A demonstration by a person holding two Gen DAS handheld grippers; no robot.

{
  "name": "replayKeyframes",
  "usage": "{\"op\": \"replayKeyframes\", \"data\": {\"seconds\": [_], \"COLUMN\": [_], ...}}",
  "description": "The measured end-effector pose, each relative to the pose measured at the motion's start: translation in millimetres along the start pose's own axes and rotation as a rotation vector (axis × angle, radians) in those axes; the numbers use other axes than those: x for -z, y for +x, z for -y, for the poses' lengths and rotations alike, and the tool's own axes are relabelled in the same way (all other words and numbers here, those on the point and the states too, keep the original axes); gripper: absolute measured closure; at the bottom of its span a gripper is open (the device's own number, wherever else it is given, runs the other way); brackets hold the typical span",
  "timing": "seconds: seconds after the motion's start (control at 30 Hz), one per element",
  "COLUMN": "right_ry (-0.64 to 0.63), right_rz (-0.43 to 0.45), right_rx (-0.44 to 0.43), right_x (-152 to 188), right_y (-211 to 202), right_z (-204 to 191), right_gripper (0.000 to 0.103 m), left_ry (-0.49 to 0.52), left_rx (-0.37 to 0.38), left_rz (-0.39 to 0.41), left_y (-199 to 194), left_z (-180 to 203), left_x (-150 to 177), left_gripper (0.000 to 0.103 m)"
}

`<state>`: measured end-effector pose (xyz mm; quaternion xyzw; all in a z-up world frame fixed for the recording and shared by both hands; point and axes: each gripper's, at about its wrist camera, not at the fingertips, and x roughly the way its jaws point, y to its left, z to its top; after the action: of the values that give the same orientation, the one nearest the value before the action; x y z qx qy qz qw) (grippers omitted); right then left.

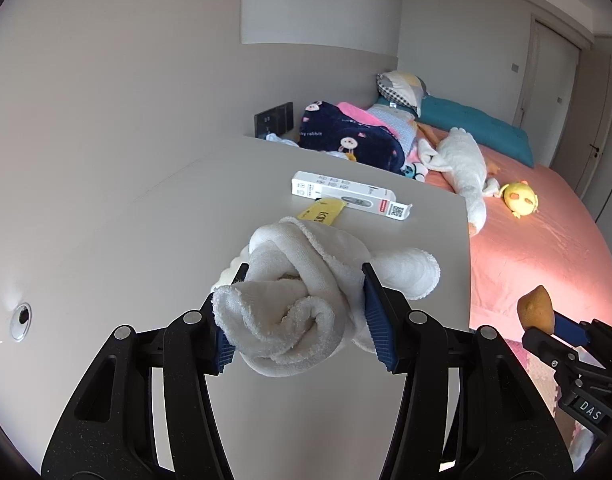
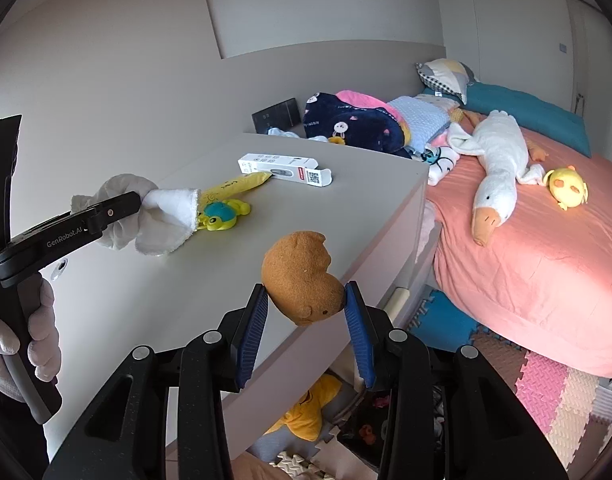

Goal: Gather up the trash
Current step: 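Carry the towel and bear plush over the black bin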

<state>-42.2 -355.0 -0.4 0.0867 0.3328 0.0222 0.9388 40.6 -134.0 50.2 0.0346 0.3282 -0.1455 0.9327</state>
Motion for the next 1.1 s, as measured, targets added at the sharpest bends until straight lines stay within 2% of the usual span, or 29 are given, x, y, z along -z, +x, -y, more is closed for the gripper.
{"op": "replayKeyframes", "data": {"seconds": [0.5,1.1], "right_ry": [0.108,0.209], "right_rz": [0.026,0.058], "right_rx": [0.084,0.182], "right_x": [12,24], "right_y": [-29,-62], "right_z": [65,116], "right_gripper": [0.062,0.062], "left_ry": [0.109,0.218], "left_rx": [0.109,0.241], "left_rz": [-0.014,-0.029], "left_y": [11,5], "left_z": [83,163], "left_x": [1,11], "left_gripper": [0.050,0.049]}}
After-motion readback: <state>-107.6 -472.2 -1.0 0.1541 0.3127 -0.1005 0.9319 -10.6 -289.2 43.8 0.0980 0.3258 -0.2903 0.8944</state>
